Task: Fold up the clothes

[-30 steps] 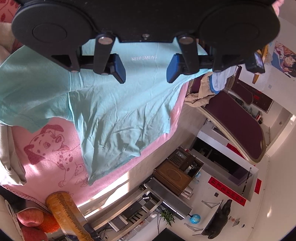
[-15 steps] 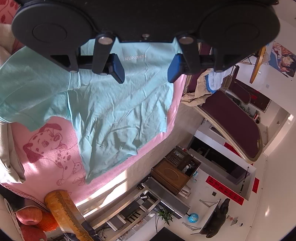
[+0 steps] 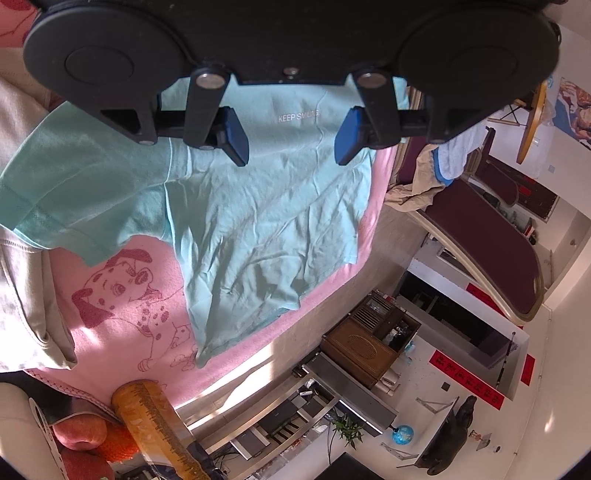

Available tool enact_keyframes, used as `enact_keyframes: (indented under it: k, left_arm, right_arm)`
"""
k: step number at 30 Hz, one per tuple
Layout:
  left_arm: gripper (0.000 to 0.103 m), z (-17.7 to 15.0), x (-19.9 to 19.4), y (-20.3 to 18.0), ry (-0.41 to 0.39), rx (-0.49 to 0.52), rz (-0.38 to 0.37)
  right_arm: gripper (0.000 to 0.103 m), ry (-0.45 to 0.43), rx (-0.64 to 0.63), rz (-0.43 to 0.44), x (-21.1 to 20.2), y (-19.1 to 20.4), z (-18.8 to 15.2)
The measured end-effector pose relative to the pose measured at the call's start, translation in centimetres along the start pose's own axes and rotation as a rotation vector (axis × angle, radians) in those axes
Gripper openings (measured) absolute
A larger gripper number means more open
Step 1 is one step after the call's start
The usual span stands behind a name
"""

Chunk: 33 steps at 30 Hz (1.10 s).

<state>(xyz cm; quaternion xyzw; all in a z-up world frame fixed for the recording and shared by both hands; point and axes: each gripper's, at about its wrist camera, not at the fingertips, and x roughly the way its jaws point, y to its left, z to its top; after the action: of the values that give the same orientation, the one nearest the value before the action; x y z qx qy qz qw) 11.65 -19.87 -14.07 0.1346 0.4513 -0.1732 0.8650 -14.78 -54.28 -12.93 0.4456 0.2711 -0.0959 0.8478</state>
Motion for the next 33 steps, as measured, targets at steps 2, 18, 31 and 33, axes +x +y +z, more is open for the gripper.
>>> enact_keyframes:
  k: [2, 18, 31, 33]
  left_arm:
    - [0.001, 0.0, -0.7, 0.3, -0.046, 0.033, 0.162]
    - [0.025, -5.7, -3.4, -4.6, -0.07, 0.013, -0.239]
    - [0.036, -9.5, -3.0, -7.7, 0.017, 0.14, -0.243]
    - [0.036, -9.8, -3.5, -7.5, 0.019, 0.134, -0.229]
  right_arm:
    - [0.05, -0.004, 0.016, -0.002, -0.2, -0.4, 0.1]
    - [0.053, 0.038, 0.253, -0.011, -2.5, -4.8, -1.1]
    - [0.053, 0.171, 0.152, -0.162, 0.2, -4.0, -4.6]
    - [0.053, 0.173, 0.149, -0.166, -0.2, -3.9, -5.5]
